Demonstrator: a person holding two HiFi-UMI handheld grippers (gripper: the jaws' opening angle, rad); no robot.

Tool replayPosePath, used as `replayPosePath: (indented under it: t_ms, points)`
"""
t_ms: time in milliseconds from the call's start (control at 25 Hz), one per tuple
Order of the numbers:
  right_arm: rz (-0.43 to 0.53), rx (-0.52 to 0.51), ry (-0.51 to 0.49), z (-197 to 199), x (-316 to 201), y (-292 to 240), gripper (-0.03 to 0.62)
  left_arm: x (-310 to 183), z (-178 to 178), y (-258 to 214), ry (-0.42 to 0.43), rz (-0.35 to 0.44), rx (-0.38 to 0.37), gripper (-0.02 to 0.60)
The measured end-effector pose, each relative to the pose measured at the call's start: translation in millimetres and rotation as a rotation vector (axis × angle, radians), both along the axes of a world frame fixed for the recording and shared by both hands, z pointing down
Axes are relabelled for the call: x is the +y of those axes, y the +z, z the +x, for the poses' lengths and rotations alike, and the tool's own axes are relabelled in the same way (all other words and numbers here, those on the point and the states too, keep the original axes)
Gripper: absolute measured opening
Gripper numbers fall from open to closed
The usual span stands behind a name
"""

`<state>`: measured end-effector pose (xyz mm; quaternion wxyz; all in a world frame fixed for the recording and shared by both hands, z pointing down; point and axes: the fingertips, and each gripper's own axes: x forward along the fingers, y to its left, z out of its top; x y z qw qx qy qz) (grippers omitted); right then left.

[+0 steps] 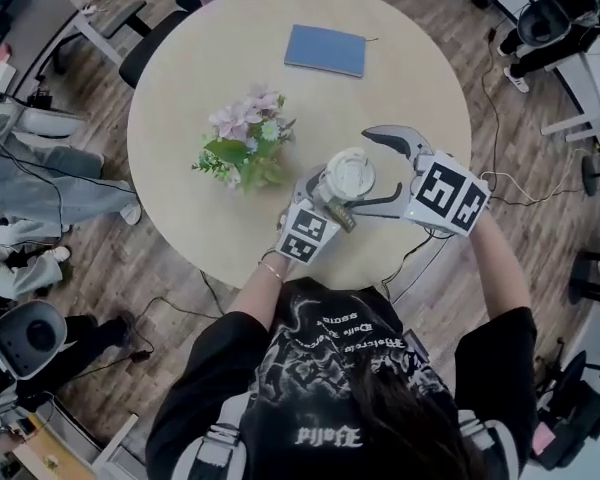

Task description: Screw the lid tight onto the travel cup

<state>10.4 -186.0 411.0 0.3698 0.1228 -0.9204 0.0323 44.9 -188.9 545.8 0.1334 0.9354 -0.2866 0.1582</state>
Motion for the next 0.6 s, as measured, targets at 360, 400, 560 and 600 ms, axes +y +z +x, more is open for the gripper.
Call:
replayPosePath:
  t_ms: [360,400,560,600]
  points:
    - [0.125,0.439,-0.707,8.2,17.8,28.1,0.492,-0.1,-3.4,10.1,-0.043,-0.019,-0.048,0.389]
    - [0.159,0.467,-0.77,8.9,17.0,30.7,0.492,0.1,-3.9,13.1,-0.051,-0.022,-0.062,0.388]
    - [0.314,0.57,-1.016,6.8,12.8,37.5,0.488,2.4,-5.0,19.5,-0.056,-0.03,-0.098,0.37]
    - [0.358,0.598,-1.083,6.3,11.1,39.7,0.485,2.4,-4.9,20.1,-0.056,-0.032,-0.098,0.37]
